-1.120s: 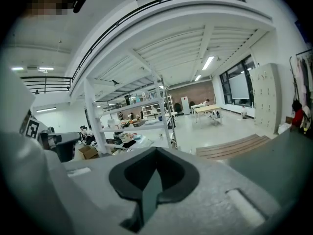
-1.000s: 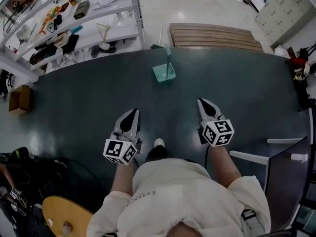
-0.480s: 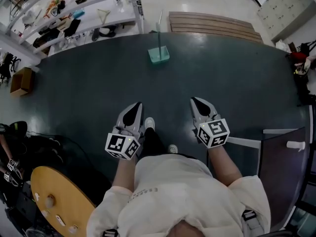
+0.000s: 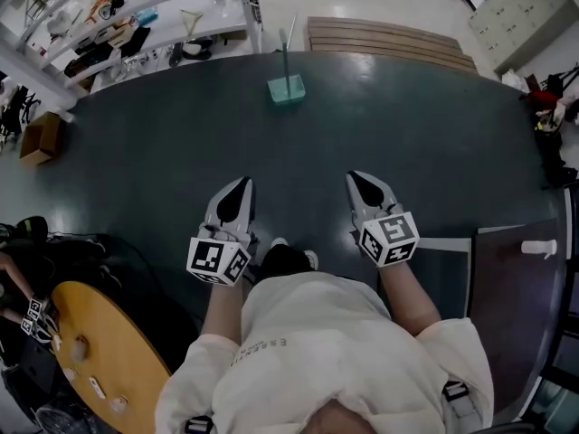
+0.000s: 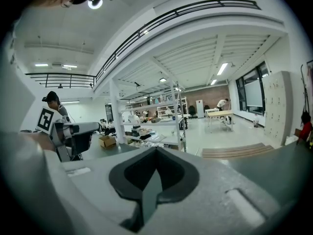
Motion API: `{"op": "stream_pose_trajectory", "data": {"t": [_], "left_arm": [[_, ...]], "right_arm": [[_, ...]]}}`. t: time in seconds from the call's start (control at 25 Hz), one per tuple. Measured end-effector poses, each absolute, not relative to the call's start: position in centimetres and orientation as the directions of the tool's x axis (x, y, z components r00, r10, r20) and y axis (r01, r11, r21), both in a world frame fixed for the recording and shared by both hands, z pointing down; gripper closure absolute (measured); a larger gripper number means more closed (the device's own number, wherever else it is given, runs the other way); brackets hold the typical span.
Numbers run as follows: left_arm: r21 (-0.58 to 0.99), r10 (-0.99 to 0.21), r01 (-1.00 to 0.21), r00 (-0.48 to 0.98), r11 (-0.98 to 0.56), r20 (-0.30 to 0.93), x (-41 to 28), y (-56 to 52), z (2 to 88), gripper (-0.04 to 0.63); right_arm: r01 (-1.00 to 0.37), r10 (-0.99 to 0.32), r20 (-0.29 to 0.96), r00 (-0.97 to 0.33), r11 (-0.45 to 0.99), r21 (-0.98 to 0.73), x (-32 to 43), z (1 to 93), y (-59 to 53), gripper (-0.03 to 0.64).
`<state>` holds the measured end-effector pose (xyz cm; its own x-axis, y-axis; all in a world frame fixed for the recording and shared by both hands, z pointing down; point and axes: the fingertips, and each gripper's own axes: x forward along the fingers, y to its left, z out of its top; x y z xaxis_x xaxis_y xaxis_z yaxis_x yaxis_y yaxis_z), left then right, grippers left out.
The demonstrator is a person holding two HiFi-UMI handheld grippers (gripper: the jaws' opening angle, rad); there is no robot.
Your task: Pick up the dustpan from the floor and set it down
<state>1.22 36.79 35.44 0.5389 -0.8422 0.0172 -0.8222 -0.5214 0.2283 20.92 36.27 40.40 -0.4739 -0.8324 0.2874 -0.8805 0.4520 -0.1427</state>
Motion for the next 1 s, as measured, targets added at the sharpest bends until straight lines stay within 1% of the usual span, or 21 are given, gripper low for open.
{"op": "stream_pose_trajectory", "data": {"t": [0.32,1.0], "left_arm": [[0.195,-0.858,-0.842,0.514,-0.502,0.008,1.0,38.5,35.3,0.578],[0.233,-0.882,-0.862,0.469,-0.450,0.032,-0.7,39.2,36.5,0.578]], "right_arm": [[-0.882,-0.844,0.259,-0.470,0.455,-0.119,21.5,39.5,37.7,0.624],[-0.881,-0.837,0.276,-0.473,0.455,-0.131,21.2,40.1,39.3,0.624]]}}
